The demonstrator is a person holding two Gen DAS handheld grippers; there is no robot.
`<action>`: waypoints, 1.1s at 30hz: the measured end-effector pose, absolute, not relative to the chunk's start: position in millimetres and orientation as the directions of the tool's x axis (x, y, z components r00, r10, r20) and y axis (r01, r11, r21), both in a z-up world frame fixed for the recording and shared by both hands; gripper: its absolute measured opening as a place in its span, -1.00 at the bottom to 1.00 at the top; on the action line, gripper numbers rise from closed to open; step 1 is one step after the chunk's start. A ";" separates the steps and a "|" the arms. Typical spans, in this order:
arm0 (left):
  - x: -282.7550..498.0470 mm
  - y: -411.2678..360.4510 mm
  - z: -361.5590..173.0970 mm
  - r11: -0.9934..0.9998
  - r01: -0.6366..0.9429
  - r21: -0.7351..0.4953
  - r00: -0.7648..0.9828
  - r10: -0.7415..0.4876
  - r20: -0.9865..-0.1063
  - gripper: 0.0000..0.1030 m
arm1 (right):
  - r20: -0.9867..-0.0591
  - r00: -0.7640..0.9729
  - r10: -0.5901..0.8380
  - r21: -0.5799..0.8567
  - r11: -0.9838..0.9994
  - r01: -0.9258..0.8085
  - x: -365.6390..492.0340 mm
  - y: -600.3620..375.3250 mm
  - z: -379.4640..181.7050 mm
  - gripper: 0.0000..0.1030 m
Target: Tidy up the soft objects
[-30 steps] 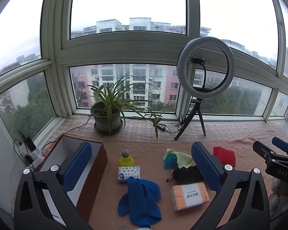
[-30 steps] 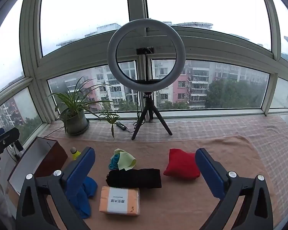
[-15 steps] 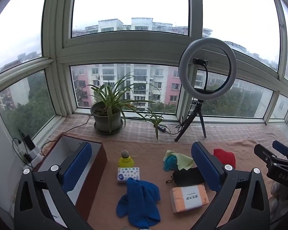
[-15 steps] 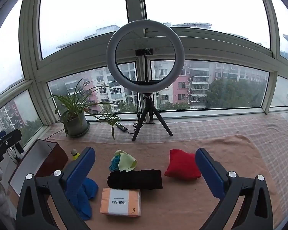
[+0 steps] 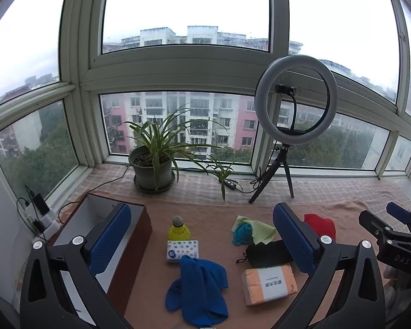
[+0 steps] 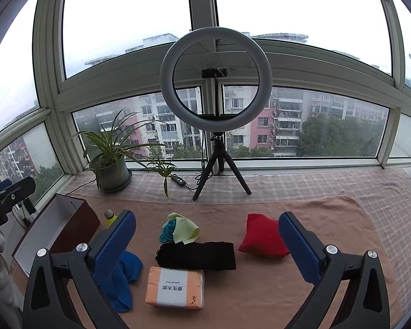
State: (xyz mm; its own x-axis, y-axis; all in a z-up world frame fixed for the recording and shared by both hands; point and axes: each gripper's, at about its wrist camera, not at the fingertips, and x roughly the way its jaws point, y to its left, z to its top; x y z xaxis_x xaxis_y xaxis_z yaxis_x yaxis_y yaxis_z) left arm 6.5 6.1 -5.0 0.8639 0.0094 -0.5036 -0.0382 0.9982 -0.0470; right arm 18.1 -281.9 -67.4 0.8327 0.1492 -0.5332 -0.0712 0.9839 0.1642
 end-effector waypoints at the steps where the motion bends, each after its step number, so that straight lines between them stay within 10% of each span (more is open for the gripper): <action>1: 6.5 6.3 -4.9 0.998 -0.038 -0.048 0.864 0.009 -0.503 1.00 | -0.534 0.832 0.152 0.165 0.984 -0.074 18.3 -281.9 -67.8 1.00; 33: 11.0 1.2 -10.7 0.998 -0.026 -0.049 0.857 -0.003 -0.515 1.00 | -0.555 0.816 0.162 0.191 0.980 -0.064 23.0 -285.4 -77.9 1.00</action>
